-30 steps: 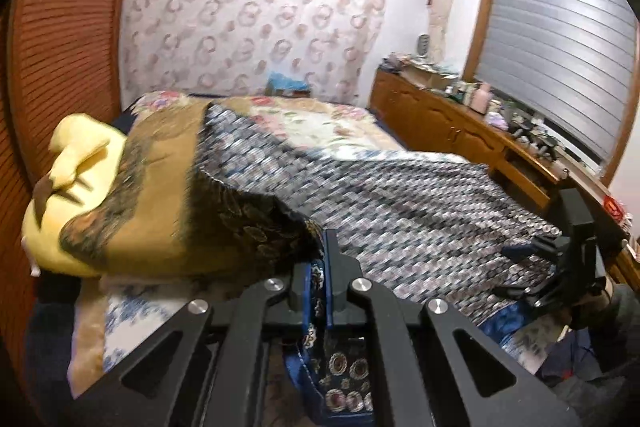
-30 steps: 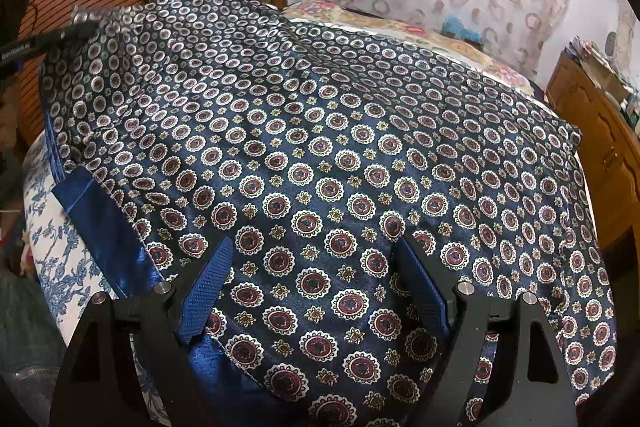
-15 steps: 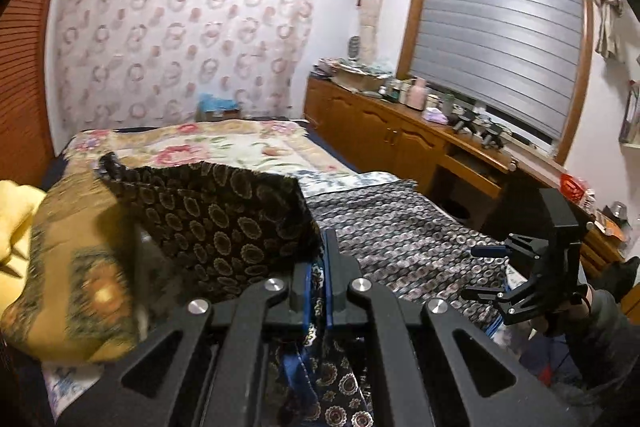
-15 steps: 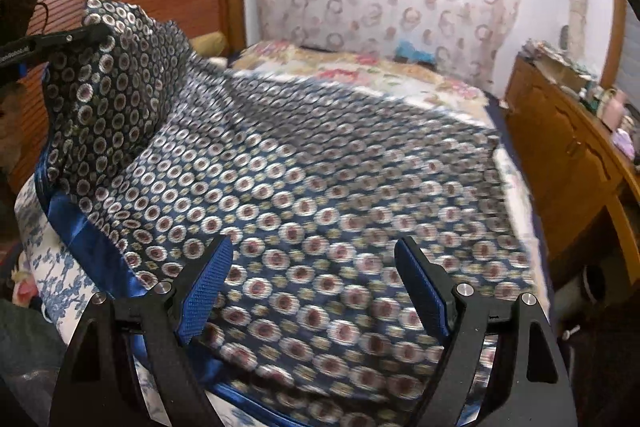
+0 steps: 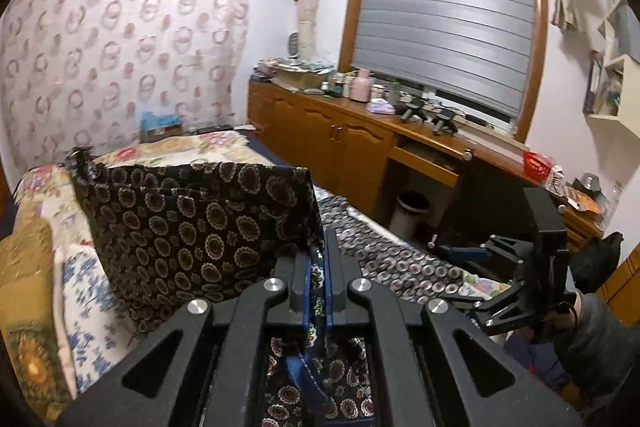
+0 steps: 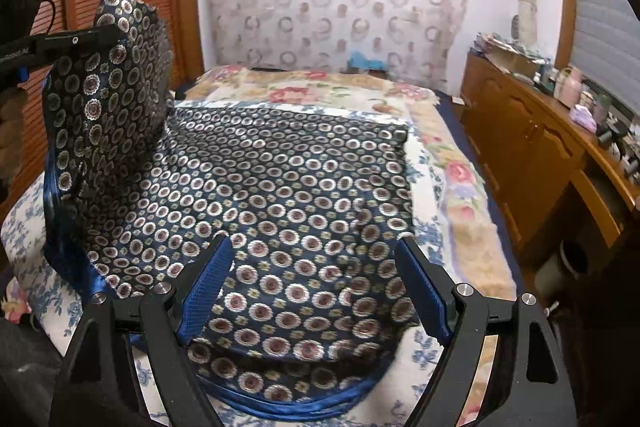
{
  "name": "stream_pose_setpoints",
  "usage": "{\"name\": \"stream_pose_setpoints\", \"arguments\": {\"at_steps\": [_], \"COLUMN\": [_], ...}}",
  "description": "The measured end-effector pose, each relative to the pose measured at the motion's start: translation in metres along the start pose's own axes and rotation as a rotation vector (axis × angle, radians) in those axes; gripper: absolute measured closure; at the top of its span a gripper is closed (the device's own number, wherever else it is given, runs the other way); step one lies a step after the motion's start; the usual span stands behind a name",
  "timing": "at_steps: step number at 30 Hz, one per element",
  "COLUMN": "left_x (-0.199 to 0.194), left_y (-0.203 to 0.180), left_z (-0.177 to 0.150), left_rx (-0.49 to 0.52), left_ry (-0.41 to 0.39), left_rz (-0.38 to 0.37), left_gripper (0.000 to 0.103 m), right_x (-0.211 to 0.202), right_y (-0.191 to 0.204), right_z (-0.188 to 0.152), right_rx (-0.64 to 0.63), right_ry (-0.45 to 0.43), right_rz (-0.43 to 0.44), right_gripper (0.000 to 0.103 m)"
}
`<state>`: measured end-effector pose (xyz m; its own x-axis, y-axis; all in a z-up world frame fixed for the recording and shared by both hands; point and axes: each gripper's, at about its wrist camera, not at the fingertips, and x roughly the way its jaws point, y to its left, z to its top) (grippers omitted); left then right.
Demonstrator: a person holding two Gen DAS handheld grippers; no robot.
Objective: Fold small clothes
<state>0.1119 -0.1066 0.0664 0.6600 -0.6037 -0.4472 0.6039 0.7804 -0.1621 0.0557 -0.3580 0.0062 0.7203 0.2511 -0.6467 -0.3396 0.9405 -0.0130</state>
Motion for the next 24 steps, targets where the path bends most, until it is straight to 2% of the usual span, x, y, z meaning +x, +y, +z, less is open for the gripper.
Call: {"name": "stream_pose_setpoints", "arguments": {"at_steps": [3,7,9,14,20,24], "left_x": [0.007,0.011,0.014,0.016,0.012,0.012], "left_y": [0.0,0.005,0.012,0.023,0.043,0.056], "left_z": [0.001,-0.008,-0.013,-0.031,-0.059,-0.077], "left_rx": [0.003,0.014,0.008,0.0,-0.032,-0.064], "left_ry": [0.043,0.087,0.106,0.133,0.172,0.2], "left_rz": [-0.032,-0.005,0.002,0.083,0.193,0.23], "left_gripper": [0.089,0.064,0.062,0.049,0.048,0.048], "right_x": [-0.002,-0.002,-0.001,0.006,0.026,0.042], "right_y": [-0.007,-0.006,-0.004,0.008,0.025,0.033], "right_z": [-0.002,-0.004,-0.003,0.006,0.024,0.035], "right_rx": [0.019,0.018,0.016,0.0,-0.039,-0.065], "right_ry": [-0.002,0.002,0.001,0.002,0.01,0.023], "right_rz": [0.006,0.01,0.018,0.044,0.081,0.091], "right_gripper": [0.018,0.018,0.018,0.018,0.018,0.018]}}
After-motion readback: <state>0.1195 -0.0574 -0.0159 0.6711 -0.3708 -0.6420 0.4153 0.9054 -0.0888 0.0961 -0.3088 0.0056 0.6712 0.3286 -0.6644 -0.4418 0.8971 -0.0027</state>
